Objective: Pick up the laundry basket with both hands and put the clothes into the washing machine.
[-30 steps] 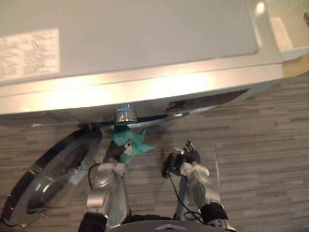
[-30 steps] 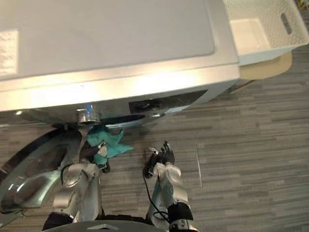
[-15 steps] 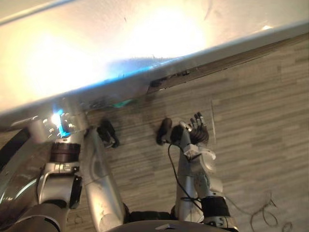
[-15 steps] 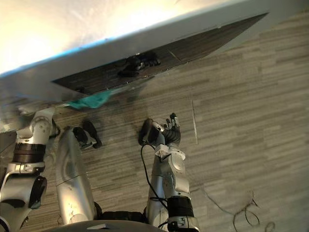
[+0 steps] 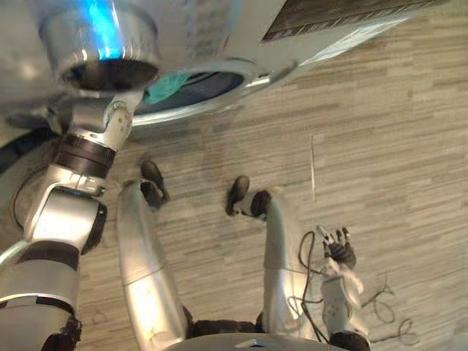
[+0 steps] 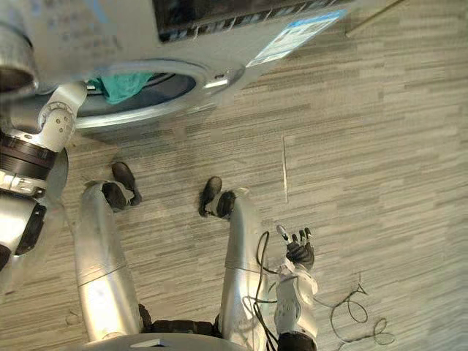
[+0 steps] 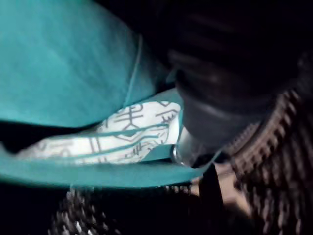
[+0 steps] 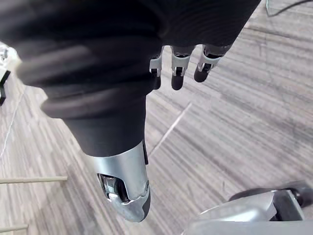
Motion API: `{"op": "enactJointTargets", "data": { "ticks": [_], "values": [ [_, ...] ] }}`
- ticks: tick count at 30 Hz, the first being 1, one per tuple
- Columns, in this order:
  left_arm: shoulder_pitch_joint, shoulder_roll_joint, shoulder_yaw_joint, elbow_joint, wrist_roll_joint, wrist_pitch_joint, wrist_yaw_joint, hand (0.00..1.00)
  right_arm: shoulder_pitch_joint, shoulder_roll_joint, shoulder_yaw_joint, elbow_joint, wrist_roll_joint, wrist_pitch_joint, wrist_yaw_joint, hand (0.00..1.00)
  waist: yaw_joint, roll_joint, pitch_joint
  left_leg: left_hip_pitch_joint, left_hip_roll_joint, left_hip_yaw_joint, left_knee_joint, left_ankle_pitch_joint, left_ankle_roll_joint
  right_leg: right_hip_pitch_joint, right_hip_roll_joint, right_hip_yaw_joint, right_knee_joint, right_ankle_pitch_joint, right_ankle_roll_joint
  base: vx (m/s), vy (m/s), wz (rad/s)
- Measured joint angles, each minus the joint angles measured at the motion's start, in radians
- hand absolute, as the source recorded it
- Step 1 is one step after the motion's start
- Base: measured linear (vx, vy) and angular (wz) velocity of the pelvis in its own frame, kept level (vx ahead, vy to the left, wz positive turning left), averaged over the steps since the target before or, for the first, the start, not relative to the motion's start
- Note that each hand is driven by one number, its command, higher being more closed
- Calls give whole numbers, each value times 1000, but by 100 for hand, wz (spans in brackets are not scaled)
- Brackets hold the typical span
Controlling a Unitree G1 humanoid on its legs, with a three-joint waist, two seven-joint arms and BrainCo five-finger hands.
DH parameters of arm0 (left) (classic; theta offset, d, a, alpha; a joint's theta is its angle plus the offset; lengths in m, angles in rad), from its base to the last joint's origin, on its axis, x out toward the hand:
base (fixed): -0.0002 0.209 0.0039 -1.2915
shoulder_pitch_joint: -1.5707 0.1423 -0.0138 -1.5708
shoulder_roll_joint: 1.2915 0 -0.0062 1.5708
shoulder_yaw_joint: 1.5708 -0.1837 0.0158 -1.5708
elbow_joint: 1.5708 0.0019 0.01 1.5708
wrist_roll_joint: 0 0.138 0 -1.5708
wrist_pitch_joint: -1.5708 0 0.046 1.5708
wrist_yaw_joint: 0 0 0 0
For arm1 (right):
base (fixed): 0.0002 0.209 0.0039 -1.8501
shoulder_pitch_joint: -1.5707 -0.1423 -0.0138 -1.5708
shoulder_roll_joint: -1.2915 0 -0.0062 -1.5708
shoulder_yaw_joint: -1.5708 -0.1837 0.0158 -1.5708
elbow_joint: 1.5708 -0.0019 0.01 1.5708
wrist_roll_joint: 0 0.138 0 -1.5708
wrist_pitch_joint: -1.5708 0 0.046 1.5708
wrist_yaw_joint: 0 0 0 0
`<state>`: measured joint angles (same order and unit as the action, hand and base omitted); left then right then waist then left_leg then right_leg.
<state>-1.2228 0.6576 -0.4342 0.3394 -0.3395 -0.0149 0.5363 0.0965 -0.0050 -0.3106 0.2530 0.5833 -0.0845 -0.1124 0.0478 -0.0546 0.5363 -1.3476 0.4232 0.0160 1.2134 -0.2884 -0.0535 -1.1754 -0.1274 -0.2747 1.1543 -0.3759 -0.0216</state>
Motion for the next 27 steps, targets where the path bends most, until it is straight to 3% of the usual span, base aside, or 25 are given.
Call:
{"op": "enactJointTargets", "data": {
  "ticks": [1, 2, 3, 4, 5, 7, 9, 10, 11, 12, 14, 15, 16, 18, 19, 20, 23, 27],
  "values": [
    [-35, 35, -74, -5, 315, 66, 53, 100, 1, 10, 31, -2, 9, -28, 2, 0, -7, -1, 0, -22, -5, -10, 9, 3, 7, -8, -5, -10, -4, 22, 2, -40, 34, -8],
    [-44, 51, -115, -6, 395, 89, 64, 100, 0, 11, 41, -4, 8, -42, 2, 0, -10, -1, 0, -26, -8, -12, 9, 4, 12, -7, -6, -12, -8, 26, 3, -20, 32, 3],
    [-60, 70, -187, -6, 633, 138, 47, 100, 0, 3, 58, 0, 10, -67, 7, 0, -11, -2, -1, -27, -15, -11, 7, 6, 18, -3, -7, -13, -19, 37, 9, -6, 37, 6],
    [-63, 77, -214, -7, 717, 148, 30, 0, 0, -1, 64, 1, 10, -71, 11, 0, -13, -2, -1, -27, -17, -10, 5, 6, 21, 1, -7, -14, -25, 41, 12, 3, 33, 5],
    [-63, 76, -238, -12, 914, 152, -33, 0, 0, -1, 77, 1, 23, -92, 19, 0, -20, -3, -1, -27, -18, -4, 4, 7, 32, 8, -8, -15, -38, 51, 18, 5, 31, 2],
    [-62, 66, -224, 7, 1035, 141, -94, 0, 0, -1, 93, 1, 67, -114, 23, 0, -30, -6, -3, -22, -20, 12, -6, 10, 45, 8, -12, -13, -53, 64, 28, -7, 4, -2],
    [-44, -2, -102, 98, 1078, 147, -140, 0, 0, -1, 106, 2, 98, -123, 22, 0, -39, -9, -5, -5, -16, 30, -18, 13, 51, 14, -12, -4, -72, 79, 29, -40, -11, -11],
    [-43, -69, 38, 173, 1039, 173, -158, 0, 0, 1, 122, 4, 116, -128, 19, 0, -47, -10, -5, 10, -11, 39, -29, 13, 52, 23, -6, 1, -86, 87, 29, -52, -27, -14],
    [-43, -98, 112, 202, 1003, 188, -165, 0, 0, 5, 135, 6, 120, -127, 17, 0, -54, -14, -8, 18, -11, 44, -37, 14, 52, 26, -4, 4, -94, 92, 30, -63, -50, -19],
    [-43, -148, 242, 251, 916, 209, -172, 0, 0, 7, 150, 12, 120, -122, 15, 0, -63, -29, -17, 27, -6, 52, -52, 18, 43, 26, 0, 11, -110, 97, 31, -70, -67, -22],
    [-44, -188, 392, 328, 709, 199, -171, 0, 0, 30, 152, 17, 120, -101, 14, 0, -72, -50, -36, 29, 3, 54, -74, 26, 40, 26, 14, 6, -136, 109, 21, -63, -83, -20],
    [-51, -190, 478, 431, 435, 178, -172, 0, 0, 48, 149, 26, 121, -82, 1, 0, -82, -67, -46, 31, 7, 52, -96, 40, 35, 34, 14, -11, -155, 116, 12, -33, -74, -4],
    [-51, -192, 496, 461, 328, 170, -176, 0, 0, 48, 146, 31, 121, -77, -1, 0, -82, -67, -47, 31, 6, 48, -102, 44, 33, 38, 14, -18, -161, 118, 9, -25, -72, 2],
    [-49, -207, 546, 495, -47, 138, -203, 0, -2, 53, 137, 39, 120, -58, -6, 0, -79, -67, -47, 34, 3, 44, -118, 56, 30, 40, 12, -23, -164, 119, 6, -9, -72, 11],
    [-43, -214, 566, 501, -348, 87, -206, 0, -10, 54, 131, 39, 119, -43, -9, 0, -75, -67, -47, 34, 2, 38, -119, 64, 25, 43, 12, -29, -163, 122, 7, -1, -95, 10],
    [-41, -230, 589, 494, -569, 31, -209, 0, -21, 54, 132, 39, 116, -38, -18, 0, -74, -67, -47, 36, 2, 36, -119, 70, 29, 48, 13, -34, -162, 124, -3, 2, -57, 5],
    [-12, -295, 639, 446, -876, -79, -201, 0, -37, 54, 143, 28, 110, -39, -43, 0, -72, -68, -54, 47, 2, 26, -120, 70, 28, 64, 13, -41, -160, 119, -7, 10, -46, 5],
    [99, -416, 770, 460, -965, -140, -188, 0, -42, 57, 180, -1, 78, -36, -43, 0, -69, -68, -69, 93, -4, 38, -142, 70, 22, 98, 11, -40, -167, 110, -6, 3, -62, 9]
  ]
}}
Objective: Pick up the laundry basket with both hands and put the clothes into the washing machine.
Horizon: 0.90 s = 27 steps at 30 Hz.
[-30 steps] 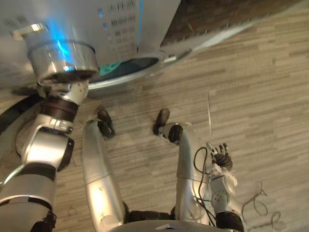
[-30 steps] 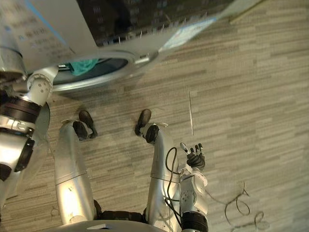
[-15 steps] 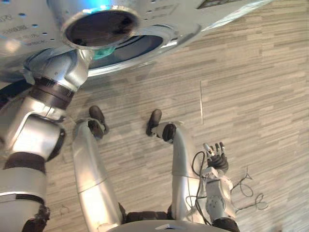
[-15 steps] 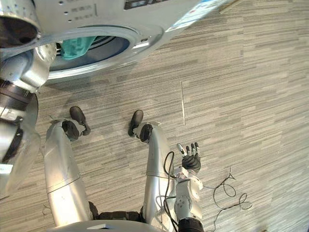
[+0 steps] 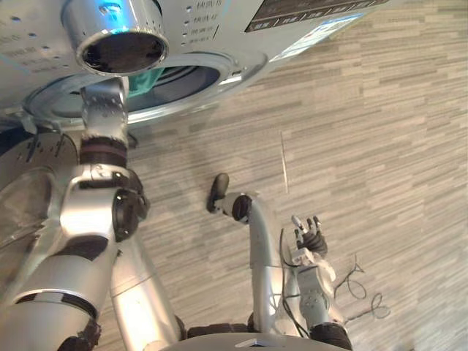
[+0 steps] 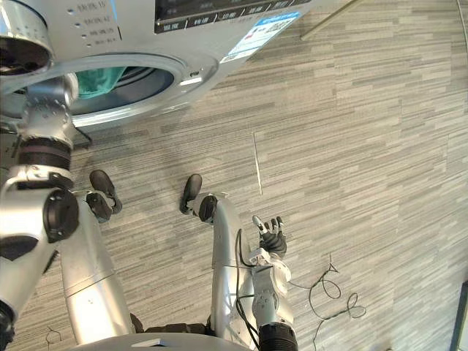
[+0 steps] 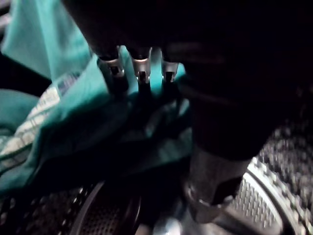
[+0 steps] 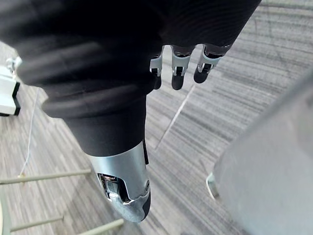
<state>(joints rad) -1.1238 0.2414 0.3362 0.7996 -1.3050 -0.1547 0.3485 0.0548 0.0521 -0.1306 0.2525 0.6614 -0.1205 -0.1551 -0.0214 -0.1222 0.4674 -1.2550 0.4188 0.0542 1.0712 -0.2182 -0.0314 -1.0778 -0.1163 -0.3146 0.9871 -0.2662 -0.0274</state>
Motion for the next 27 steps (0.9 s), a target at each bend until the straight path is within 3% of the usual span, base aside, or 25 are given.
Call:
{"op": "enactJointTargets", "data": {
  "ticks": [6, 8, 10, 12, 15, 17, 19, 22, 23, 27],
  "values": [
    [183, -83, 112, -16, -17, -15, 37, 0, -11, 6, 49, 3, 0, 21, 0, 0, 5, 1, -3, 110, 0, 26, -55, 6, -9, 87, 3, 7, -41, 0, -2, 0, -66, 5],
    [277, -104, 132, -77, 16, -14, 38, 0, -11, 5, 49, 3, -1, 26, 0, 0, 4, 2, -4, 165, -3, 37, -88, 10, -15, 136, 6, 8, -70, 1, 1, 22, -59, 9],
    [451, -134, 84, -171, 95, 1, 22, 0, -1, 5, 48, 3, -1, 29, 0, 0, 5, 5, -7, 262, -19, 59, -153, 26, -22, 220, 0, 4, -115, 1, 1, 48, -67, 30],
    [673, -172, -26, -241, 240, 14, -32, 0, 22, 5, 49, 4, -6, 29, 2, 0, 22, 18, -17, 376, -64, 75, -244, 55, -28, 318, -23, -6, -157, -6, 5, 73, -71, 53],
    [842, -212, -89, -237, 312, 29, -81, 0, 48, 3, 45, 20, -39, 29, 2, 0, 36, 52, -56, 465, -101, 80, -318, 71, -33, 407, -49, -28, -194, -20, 14, 101, -60, 49],
    [1029, -236, -172, -226, 387, 67, -145, 0, 55, 2, 45, 86, -45, 41, 3, 0, 60, 86, -88, 607, -150, 90, -422, 98, -34, 542, -76, -49, -253, -30, 30, 135, -54, 63],
    [1132, -245, -214, -201, 534, 91, -196, 0, 61, 2, 46, 139, -79, 53, 9, 0, 73, 105, -134, 692, -177, 98, -499, 119, -33, 623, -90, -67, -303, -29, 42, 139, -35, 37],
    [1198, -245, -222, -140, 784, 104, -227, 0, 61, 3, 33, 232, -86, 59, 29, 0, 80, 117, -180, 806, -206, 110, -608, 152, -36, 730, -97, -90, -380, -19, 59, 143, -26, 30],
    [1208, -239, -219, -85, 916, 108, -232, 0, 62, 3, 7, 309, -114, 60, 44, 0, 78, 119, -221, 873, -227, 113, -686, 177, -40, 792, -103, -111, -434, -7, 69, 139, -12, 29],
    [1207, -240, -138, 64, 1119, 131, -247, 0, 51, -15, -71, 486, -188, 72, 46, 0, 77, 135, -311, 1023, -268, 97, -885, 258, -48, 952, -86, -174, -602, 47, 90, 157, 16, 37]
  ]
}}
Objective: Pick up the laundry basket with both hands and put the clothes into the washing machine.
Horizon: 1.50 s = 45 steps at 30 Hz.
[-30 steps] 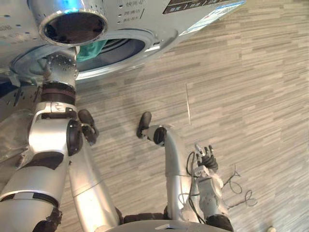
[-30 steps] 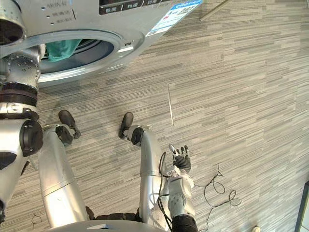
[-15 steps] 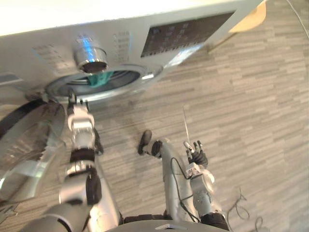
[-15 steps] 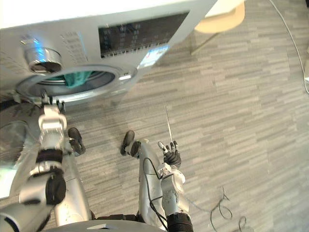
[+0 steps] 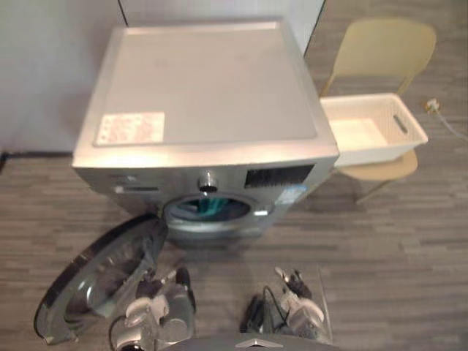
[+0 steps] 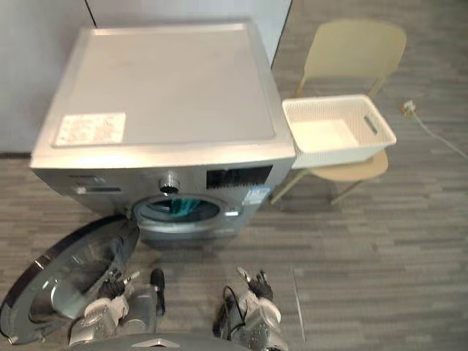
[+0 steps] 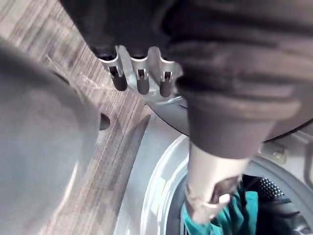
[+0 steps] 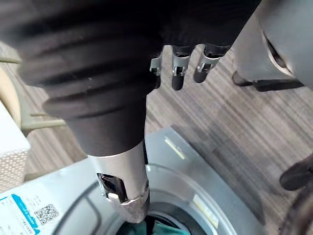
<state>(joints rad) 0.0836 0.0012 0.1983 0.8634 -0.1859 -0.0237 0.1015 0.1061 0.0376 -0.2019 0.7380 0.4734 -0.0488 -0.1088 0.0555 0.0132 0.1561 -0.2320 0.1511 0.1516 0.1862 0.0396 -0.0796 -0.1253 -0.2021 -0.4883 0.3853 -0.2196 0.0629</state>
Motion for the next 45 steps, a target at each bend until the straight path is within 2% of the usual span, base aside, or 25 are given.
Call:
{"op": "enactJointTargets", "data": {
  "ticks": [6, 8, 9, 10, 12, 14, 15, 16, 17, 18, 19, 20, 22, 26, 29, 31, 32, 35, 37, 38, 39, 41, 43, 44, 45],
  "values": [
    [10, -2, 88, 66, 73, 25, -2, 0, -45, -44, -120, 183, -177, 58, 20, 0, 9, 6, -48, 64, -54, -106, -95, 92, 7, 202, 17, -188, -151, 46, 27, 94, 12, 80],
    [9, -8, 87, 52, 71, 17, -2, 0, -73, -48, -144, 216, -211, 73, 20, 0, -3, 14, -57, 21, -71, -123, -109, 179, -13, 198, 20, -236, -177, 80, -24, -78, 30, 93],
    [-12, -10, 109, 50, 68, 14, -2, 0, -111, -49, -192, 263, -231, 77, 21, 0, 8, 1, -53, -30, -47, -42, 75, 48, 48, 199, 1, -273, -190, 93, -32, -140, 83, 53],
    [-6, -27, 141, 68, 39, 15, 0, 0, -129, -69, -218, 283, -244, 82, 18, 0, 23, 17, -51, -67, 36, 31, 395, -109, 93, 208, 3, -269, -174, 93, -32, -99, 81, 15],
    [13, -31, 152, 84, 13, 15, 0, 0, -122, -100, -234, 307, -237, 91, 8, 0, 21, 41, -64, -28, 158, 49, 645, -150, 104, 241, -19, -289, -134, 93, -32, -113, 150, 2],
    [19, -29, 151, 92, -8, 15, 3, 0, -103, -133, -239, 307, -220, 91, -5, 0, 7, 43, -66, 33, 271, 33, 746, -117, 103, 260, -57, -297, -123, 105, -12, -90, 248, 14],
    [17, -31, 143, 91, -16, 15, 8, 0, -97, -144, -258, 309, -202, 91, -6, 0, -5, 46, -70, 45, 307, 4, 729, -45, 98, 258, -78, -300, -112, 120, 9, -14, 366, 52],
    [10, -37, 123, 87, -21, 15, 32, 0, -84, -166, -284, 313, -200, 95, -6, 0, -20, 57, -85, 55, 316, -63, 576, 141, 90, 231, -108, -322, -80, 134, 29, -10, 495, 89],
    [3, -34, 77, 63, -28, 16, 40, 0, -84, -174, -293, 347, -202, 98, -5, 0, -30, 60, -92, 82, 248, -86, 497, 33, -7, 191, -142, -318, -69, 128, 30, -21, 390, 92],
    [3, -23, 61, 39, -29, 12, 46, 0, -86, -163, -286, 369, -204, 104, -3, 0, -35, 48, -99, 84, 232, -118, 444, 4, -44, 172, -117, -307, -93, 114, 44, -92, 189, 94],
    [-10, 5, 36, -13, -39, 5, 54, 0, -99, -132, -260, 403, -206, 119, 0, 0, -33, 11, -107, 92, 214, -166, 339, -43, -101, 165, -39, -274, -191, 170, 4, -140, 78, 116],
    [-26, 8, -20, -75, -51, 5, 60, 0, -109, -130, -273, 419, -206, 122, -3, 0, -39, 34, -94, 90, 216, -181, 286, -112, -144, 176, -40, -313, -188, 219, 5, -134, 115, 118],
    [-19, 2, -131, -217, -58, 3, 53, 0, -121, -135, -291, 417, -207, 120, -5, 0, -37, 37, -89, 113, 186, -171, 197, -182, -161, 177, -95, -368, -123, 221, 9, -75, 313, 116],
    [111, -11, -186, -588, -80, -3, 12, 0, -166, -108, -292, 415, -203, 113, -2, 0, -13, -11, -78, 148, 60, -151, 114, -187, -149, 184, -232, -375, -86, 290, 10, -118, 378, 50],
    [172, -14, -164, -814, -95, -43, -22, 0, -165, -103, -292, 414, -202, 95, 0, 0, 8, -35, -74, 177, -65, -136, 11, -159, -64, 180, -342, -337, -97, 338, -29, -209, 242, 26],
    [203, -23, -124, -897, -96, -59, -32, 0, -138, -104, -291, 384, -204, 85, 20, 0, 3, -46, -65, 217, -122, -119, -87, -130, -36, 177, -380, -339, -132, 347, -144, -157, 147, 8],
    [208, -22, -111, -919, -97, -67, -36, 0, -129, -101, -289, 376, -206, 85, 27, 0, -4, -56, -61, 219, -141, -109, -70, -128, -27, 171, -395, -343, -144, 331, -176, -48, 89, 0],
    [227, -61, -100, -1001, -109, -84, -40, 0, -96, -98, -289, 308, -207, 73, 42, 0, -12, -38, -23, 178, -135, -76, 70, -170, 3, 219, -386, -342, -177, 273, -193, -139, 80, -7],
    [223, -63, -109, -1071, -127, -87, -39, 0, -33, -68, -250, 224, -206, 74, 43, 0, -35, -56, -11, 163, -105, -17, 193, -196, 30, 232, -329, -312, -199, 118, -312, -35, 109, 13],
    [218, -74, -122, -1122, -129, -97, -34, 0, -5, -68, -247, 176, -206, 67, 41, 0, -29, -19, 9, 178, -64, 29, 208, -279, 87, 227, -302, -264, -93, 66, -265, 12, 154, -10],
    [209, -68, -119, -1138, -129, -103, -29, 0, 7, -53, -246, 152, -204, 64, 42, 0, -25, -28, 23, 188, -56, 30, 208, -282, 92, 196, -299, -214, 44, 70, -183, -54, 112, -2],
    [191, -49, -100, -1183, -137, -117, 6, 0, 42, 9, -237, 139, -188, 65, 44, 0, -8, -97, 14, 205, -39, 14, 140, -247, 103, 126, -157, -117, 423, 24, -68, -32, 6, 18],
    [206, -63, -71, -1185, -136, -117, 36, 0, 44, 16, -256, 144, -183, 64, 43, 0, -1, -112, 8, 205, -68, 16, 88, -206, 103, 136, -75, -121, 432, 51, -33, 49, -36, 12],
    [219, -75, -43, -1169, -135, -116, 51, 0, 39, 7, -276, 152, -183, 67, 43, 0, -6, -124, -13, 204, -111, 25, 52, -168, 106, 163, -69, -130, 323, 28, -34, 107, -16, -1],
    [221, -78, -38, -1154, -135, -114, 64, 0, 30, -3, -283, 154, -183, 67, 42, 0, -3, -110, -26, 202, -119, 33, 30, -150, 102, 167, -54, -131, 267, 15, -37, 113, 13, -26]
  ]
}}
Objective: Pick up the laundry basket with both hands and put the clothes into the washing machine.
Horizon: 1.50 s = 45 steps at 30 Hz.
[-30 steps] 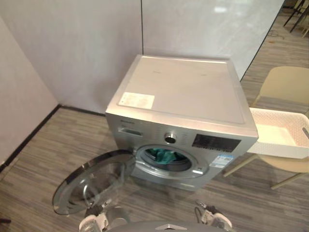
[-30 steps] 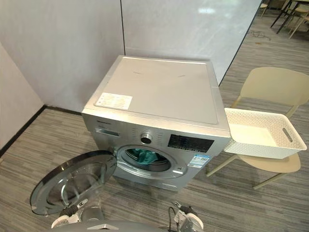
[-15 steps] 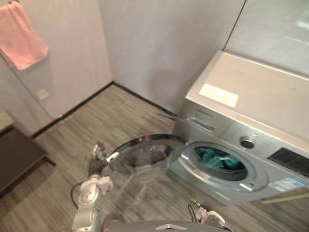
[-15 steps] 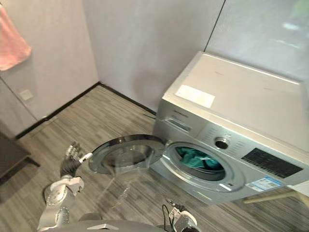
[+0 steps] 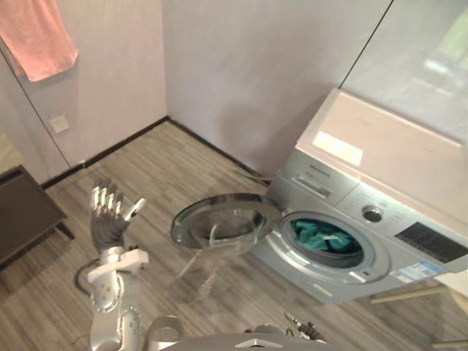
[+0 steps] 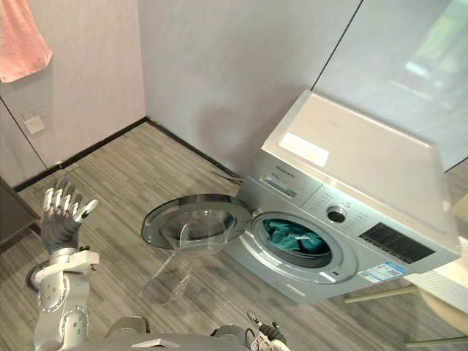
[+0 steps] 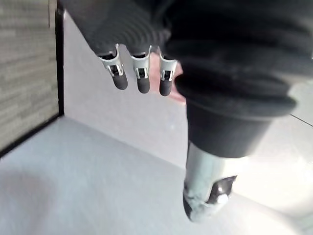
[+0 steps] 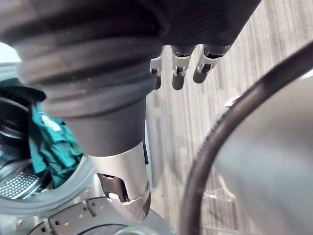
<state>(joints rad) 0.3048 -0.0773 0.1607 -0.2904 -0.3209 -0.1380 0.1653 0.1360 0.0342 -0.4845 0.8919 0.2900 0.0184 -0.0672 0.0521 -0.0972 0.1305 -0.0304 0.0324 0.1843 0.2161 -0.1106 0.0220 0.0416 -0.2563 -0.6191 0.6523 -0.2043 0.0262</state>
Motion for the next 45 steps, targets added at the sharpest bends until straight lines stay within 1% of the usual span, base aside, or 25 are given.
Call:
{"op": "enactJointTargets", "data": {
  "ticks": [1, 2, 3, 5, 8, 9, 13, 15, 17, 18, 19, 21, 22, 24, 26, 28, 29, 30, 31, 34, 37, 39, 41, 44, 45],
  "values": [
    [10, -3, 22, 12, 0, 0, 13, 0, -5, -19, 0, 10, 0, 0, -1, 0, 6, 31, -20, -3, -3, 32, -55, 40, 1, 16, 38, 8, -134, -9, -3, 69, 49, -63],
    [10, -3, 50, 12, -1, -4, 27, 0, -34, -27, 0, 21, 0, 0, -2, 0, 12, 44, -28, -3, -10, 73, -90, 61, 5, 31, 68, 38, -250, -12, 3, 53, 42, -78],
    [8, -3, 63, 16, -3, -5, 30, 0, -50, -26, 0, 28, 0, 0, -3, 0, 14, 44, -30, -3, -12, 93, -99, 63, 6, 38, 80, 61, -296, -12, 5, 43, 28, -92],
    [-7, -1, 85, 67, -28, -5, 34, 0, -84, -26, 3, 35, 0, 5, -3, 0, 11, 45, -35, -5, -18, 130, -96, 64, 7, 83, 114, 116, -466, 26, 42, 4, -12, -70],
    [-13, 4, 78, 99, -31, -3, 33, 0, -80, -37, 1, 42, 0, 6, -3, 0, 0, 47, -50, -12, -18, 136, -105, 68, 6, 102, 135, 125, -557, 72, 44, -37, -5, -23],
    [-33, 10, 85, 146, -31, -2, 33, 0, -74, -41, 0, 38, 0, 6, -3, 0, -1, 52, -54, 2, -23, 140, -144, 94, 9, 103, 140, 128, -576, 91, 41, -78, 19, -8],
    [-89, 24, 123, 334, -31, 9, 41, 0, -37, -41, -1, 37, 18, 7, -2, 0, -18, 61, -62, 53, -53, 135, -302, 172, 20, 94, 141, 134, -599, 102, 42, -131, 45, -4],
    [-120, 48, 130, 425, -32, 19, 40, 0, -26, -40, -7, 37, 18, 8, 0, 0, -26, 68, -62, 49, -58, 130, -302, 173, 23, 90, 139, 134, -603, 101, 43, -142, 52, 3],
    [-168, 74, 171, 527, -34, 40, 43, 0, -5, -40, -10, 33, 18, 12, 0, 0, -41, 80, -64, 39, -58, 133, -302, 170, 17, 75, 138, 137, -604, 93, 35, -154, 69, -2],
    [-189, 88, 186, 562, -34, 42, 45, 0, 3, -41, -11, 27, 18, 13, 0, 0, -48, 90, -65, 25, -56, 138, -302, 169, 18, 58, 139, 139, -604, 91, 39, -159, 84, -20],
    [-235, 117, 200, 612, -34, 45, 51, 0, 6, -45, -11, 26, 18, 13, 0, 0, -57, 85, -63, -12, -48, 167, -302, 174, 20, 9, 142, 160, -603, 105, 39, -131, 75, -36],
    [-299, 155, 205, 670, -28, 47, 52, 0, 2, -50, -12, 22, 19, 13, -1, 0, -61, 90, -75, -73, -33, 211, -301, 188, 21, -68, 149, 190, -602, 131, 35, -151, 81, -57],
    [-358, 182, 216, 712, -27, 48, 53, 0, -11, -47, -12, 13, 20, 13, -2, 0, -63, 89, -67, -122, -19, 255, -301, 192, 26, -135, 157, 226, -603, 152, 27, -152, 67, -91],
    [-467, 215, 232, 814, -32, 47, 55, 0, -29, -40, -12, -16, 30, 12, -3, 0, -70, 80, -51, -183, -7, 317, -301, 198, 26, -216, 164, 275, -615, 201, 20, -110, 34, -99],
    [-582, 228, 232, 928, -72, 47, 67, 0, -56, -38, -12, -28, 60, 11, -7, 0, -92, 57, -34, -217, 2, 389, -301, 202, 32, -270, 174, 344, -643, 258, 11, -59, 29, -94],
    [-663, 227, 229, 1002, -88, 51, 70, 0, -64, -33, -11, -53, 66, 10, -8, 0, -99, 41, -23, -221, 11, 438, -301, 198, 38, -299, 182, 395, -644, 290, 15, -24, 26, -84],
    [-708, 227, 227, 1032, -87, 54, 70, 0, -74, -33, -11, -61, 70, 6, -8, 0, -105, 35, -21, -232, 19, 465, -301, 194, 43, -325, 190, 422, -642, 305, 7, -15, 14, -74],
    [-732, 227, 226, 1043, -82, 54, 70, 0, -77, -33, -11, -67, 71, 4, -8, 0, -109, 33, -18, -236, 22, 477, -301, 191, 47, -335, 192, 434, -642, 310, 10, 11, 4, -59],
    [-774, 227, 230, 1057, -45, 51, 93, 0, -76, -33, -11, -83, 78, 2, -9, 0, -110, 30, -15, -250, 27, 494, -301, 192, 46, -359, 198, 455, -640, 317, 11, 19, -2, -37],
    [-821, 257, 225, 1073, -2, 52, 115, 0, -76, -35, -11, -98, 79, -9, -10, 0, -107, 32, 10, -264, 42, 507, -301, 199, 36, -379, 214, 475, -641, 323, 10, 52, -37, -22],
    [-868, 258, 217, 1096, 29, 48, 140, 0, -76, -34, -11, -116, 99, -16, -13, 0, -91, 32, 16, -281, 51, 502, -301, 214, 27, -392, 222, 472, -644, 324, 9, 29, -36, 5],
    [-868, 245, 172, 1101, 37, 40, 161, 0, -78, -33, -11, -144, 105, -26, -29, 0, -81, 35, 18, -280, 51, 499, -301, 218, 24, -390, 222, 469, -644, 324, 9, 15, 1, 8],
    [-855, 228, 129, 1098, 53, 31, 163, 0, -78, -29, -9, -166, 106, -26, -37, 0, -70, 35, 18, -278, 47, 494, -301, 220, 27, -383, 218, 462, -644, 324, 9, 15, 23, 15],
    [-769, 182, 23, 1085, 69, 6, 158, 0, -79, 0, -5, -170, 106, -33, -45, 0, -64, 37, 20, -233, 36, 473, -301, 216, 31, -323, 207, 440, -650, 317, 13, 12, 36, 23],
    [-731, 166, -20, 1080, 67, -1, 154, 0, -78, 7, 6, -169, 106, -33, -45, 0, -62, 37, 20, -214, 28, 468, -301, 212, 33, -303, 200, 437, -649, 301, 15, 14, 37, 21]
  ]
}}
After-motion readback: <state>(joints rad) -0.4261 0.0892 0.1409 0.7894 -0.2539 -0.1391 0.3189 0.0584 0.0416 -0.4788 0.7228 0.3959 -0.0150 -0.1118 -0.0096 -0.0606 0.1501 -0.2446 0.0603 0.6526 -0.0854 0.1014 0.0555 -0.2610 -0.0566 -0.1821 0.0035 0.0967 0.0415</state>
